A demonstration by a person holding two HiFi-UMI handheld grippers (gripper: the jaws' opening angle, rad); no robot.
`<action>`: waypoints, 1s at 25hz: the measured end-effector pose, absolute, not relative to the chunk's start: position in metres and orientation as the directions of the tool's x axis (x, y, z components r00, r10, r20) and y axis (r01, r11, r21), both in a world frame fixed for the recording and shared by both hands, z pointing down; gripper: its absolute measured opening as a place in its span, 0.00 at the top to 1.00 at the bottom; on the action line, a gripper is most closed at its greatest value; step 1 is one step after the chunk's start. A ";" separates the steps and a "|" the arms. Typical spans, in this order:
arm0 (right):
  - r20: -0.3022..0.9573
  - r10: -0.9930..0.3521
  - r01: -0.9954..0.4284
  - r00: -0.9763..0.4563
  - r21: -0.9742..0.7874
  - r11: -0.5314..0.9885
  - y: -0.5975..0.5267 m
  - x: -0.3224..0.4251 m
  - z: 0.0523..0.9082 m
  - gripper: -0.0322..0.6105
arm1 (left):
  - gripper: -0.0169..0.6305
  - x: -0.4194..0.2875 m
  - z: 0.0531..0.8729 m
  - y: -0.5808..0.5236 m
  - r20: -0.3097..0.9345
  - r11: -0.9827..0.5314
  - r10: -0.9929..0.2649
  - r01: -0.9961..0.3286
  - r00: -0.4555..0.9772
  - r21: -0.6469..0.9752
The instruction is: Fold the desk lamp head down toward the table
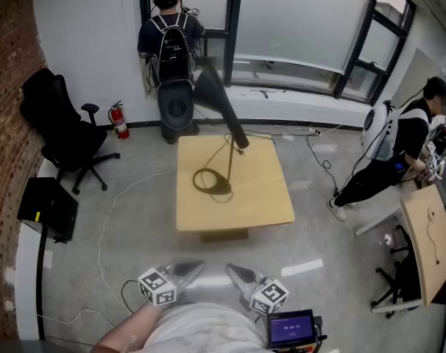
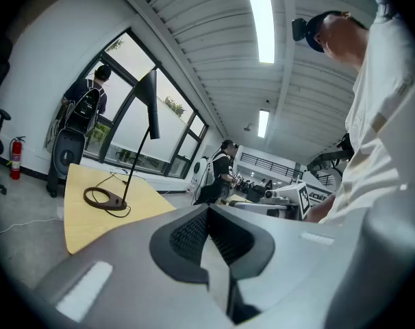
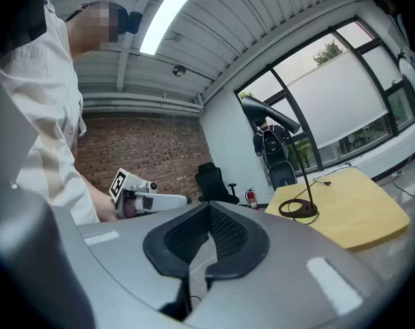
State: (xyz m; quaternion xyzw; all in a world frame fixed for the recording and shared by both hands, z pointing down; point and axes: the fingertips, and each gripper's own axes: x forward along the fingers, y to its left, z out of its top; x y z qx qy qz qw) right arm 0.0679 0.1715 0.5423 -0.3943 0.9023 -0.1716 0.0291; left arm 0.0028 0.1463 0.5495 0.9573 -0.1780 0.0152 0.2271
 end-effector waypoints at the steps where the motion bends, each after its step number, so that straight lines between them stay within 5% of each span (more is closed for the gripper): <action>1: 0.081 -0.727 -0.706 -0.682 -0.332 0.626 0.170 0.067 0.542 0.93 | 0.98 0.002 0.548 0.145 0.104 -0.840 -0.326 -0.339 0.939 0.424; 25: 0.091 -0.757 -0.735 -0.647 -0.336 0.588 0.153 0.026 0.539 0.94 | 0.98 -0.081 0.533 0.114 0.057 -0.775 -0.544 -0.528 0.837 0.348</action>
